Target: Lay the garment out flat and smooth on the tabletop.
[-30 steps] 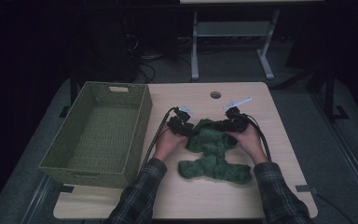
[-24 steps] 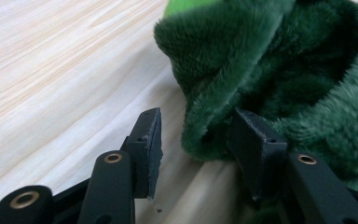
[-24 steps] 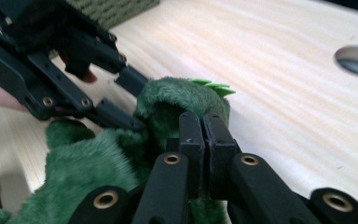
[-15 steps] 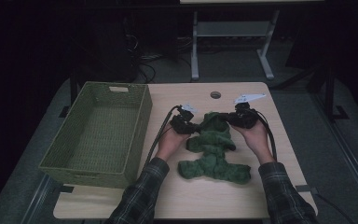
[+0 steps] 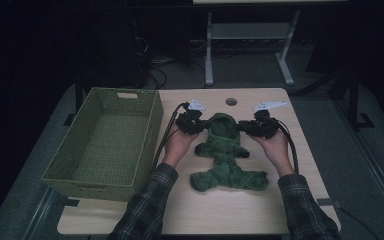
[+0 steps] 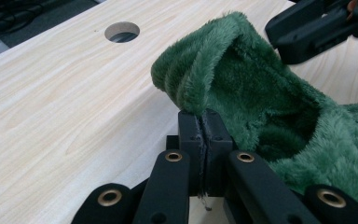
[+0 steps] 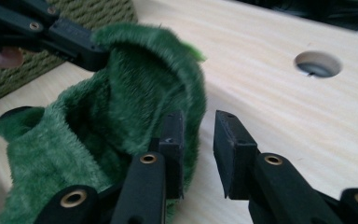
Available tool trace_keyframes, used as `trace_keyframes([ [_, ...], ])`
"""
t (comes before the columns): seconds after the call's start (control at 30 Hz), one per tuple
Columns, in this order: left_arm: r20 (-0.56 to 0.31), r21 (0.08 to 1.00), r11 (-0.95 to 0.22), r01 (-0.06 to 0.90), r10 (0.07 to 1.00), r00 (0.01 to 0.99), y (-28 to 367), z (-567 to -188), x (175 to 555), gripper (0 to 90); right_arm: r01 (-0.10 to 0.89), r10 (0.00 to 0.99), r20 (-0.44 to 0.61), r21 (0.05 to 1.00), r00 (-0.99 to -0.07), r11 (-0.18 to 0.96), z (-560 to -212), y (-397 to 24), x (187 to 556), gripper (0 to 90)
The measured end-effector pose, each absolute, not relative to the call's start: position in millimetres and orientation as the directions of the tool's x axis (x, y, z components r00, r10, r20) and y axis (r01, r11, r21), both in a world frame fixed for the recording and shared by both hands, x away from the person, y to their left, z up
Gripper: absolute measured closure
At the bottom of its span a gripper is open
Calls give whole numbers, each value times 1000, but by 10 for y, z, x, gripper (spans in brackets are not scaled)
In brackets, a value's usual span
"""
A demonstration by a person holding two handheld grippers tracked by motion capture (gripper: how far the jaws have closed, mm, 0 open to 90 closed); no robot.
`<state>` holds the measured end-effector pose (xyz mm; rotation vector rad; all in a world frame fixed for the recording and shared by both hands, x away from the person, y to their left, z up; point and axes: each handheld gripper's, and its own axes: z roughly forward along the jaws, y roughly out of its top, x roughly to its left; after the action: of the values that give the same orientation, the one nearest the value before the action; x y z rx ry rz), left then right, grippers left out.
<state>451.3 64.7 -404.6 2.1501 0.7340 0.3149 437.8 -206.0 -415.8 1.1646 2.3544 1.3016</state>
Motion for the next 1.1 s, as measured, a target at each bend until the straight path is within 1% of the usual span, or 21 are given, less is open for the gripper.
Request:
trace_keyframes([
  [0.13, -24, 783, -487, 386, 597, 802, 636, -4023, 4496, 887, 544, 729, 170, 779, -663, 313, -4194, -1999, 4398, 671],
  [0.17, -21, 785, -487, 383, 597, 802, 635, -4017, 4495, 887, 546, 736, 162, 776, -657, 317, -4210, -1985, 4414, 678],
  [0.23, -22, 785, -485, 384, 598, 801, 638, -4012, 4496, 887, 558, 737, 173, 768, -653, 314, -4234, -1976, 4433, 704],
  [0.27, -23, 786, -484, 385, 599, 800, 641, -4013, 4497, 887, 564, 736, 175, 761, -654, 320, -4253, -1972, 4443, 738],
  [0.3, -19, 784, -487, 384, 600, 800, 646, -4015, 4499, 887, 576, 735, 183, 750, -653, 325, -4266, -1966, 4442, 798],
  [0.33, -16, 783, -489, 385, 602, 798, 655, -4017, 4503, 887, 576, 735, 175, 745, -655, 336, -4275, -1965, 4437, 840],
  [0.4, -7, 787, -484, 383, 613, 790, 687, -4016, 4507, 886, 569, 744, 150, 745, -651, 348, -4271, -1986, 4429, 853],
  [0.47, 3, 791, -476, 383, 631, 776, 744, -4022, 4521, 885, 555, 753, 139, 762, -643, 333, -4236, -2045, 4425, 852],
  [0.57, -11, 788, -469, 400, 638, 770, 778, -4105, 4541, 886, 548, 753, 157, 779, -639, 303, -4219, -2142, 4432, 860],
  [0.63, -8, 777, -480, 407, 639, 769, 767, -4202, 4552, 886, 557, 750, 150, 764, -644, 326, -4286, -2129, 4436, 863],
  [0.7, -17, 770, -479, 421, 644, 765, 749, -4321, 4564, 885, 571, 755, 146, 748, -639, 339, -4422, -2116, 4429, 865],
  [0.8, 7, 742, -527, 413, 623, 783, 711, -4476, 4572, 883, 617, 761, 185, 714, -622, 331, -4647, -2144, 4442, 869],
  [0.83, 19, 729, -549, 410, 614, 789, 700, -4516, 4577, 883, 617, 761, 185, 714, -622, 331, -4647, -2144, 4442, 869],
  [0.93, 25, 714, -566, 411, 608, 794, 669, -4604, 4592, 880, 638, 766, 195, 695, -612, 333, -4748, -2163, 4451, 870],
  [0.97, 27, 706, -576, 412, 603, 797, 665, -4624, 4601, 877, 634, 767, 198, 703, -610, 322, -4764, -2174, 4450, 869],
  [1.0, 22, 701, -576, 421, 607, 794, 658, -4652, 4609, 858, 635, 770, 202, 705, -605, 314, -4767, -2187, 4446, 835],
  [1.03, 22, 701, -576, 421, 607, 794, 658, -4652, 4609, 822, 635, 770, 202, 705, -605, 314, -4767, -2187, 4446, 835],
  [1.07, 13, 703, -565, 431, 616, 787, 669, -4646, 4617, 822, 632, 772, 194, 707, -605, 318, -4763, -2190, 4443, 778],
  [1.1, 5, 703, -559, 439, 621, 784, 683, -4634, 4624, 758, 631, 770, 194, 707, -608, 320, -4753, -2205, 4441, 739],
])
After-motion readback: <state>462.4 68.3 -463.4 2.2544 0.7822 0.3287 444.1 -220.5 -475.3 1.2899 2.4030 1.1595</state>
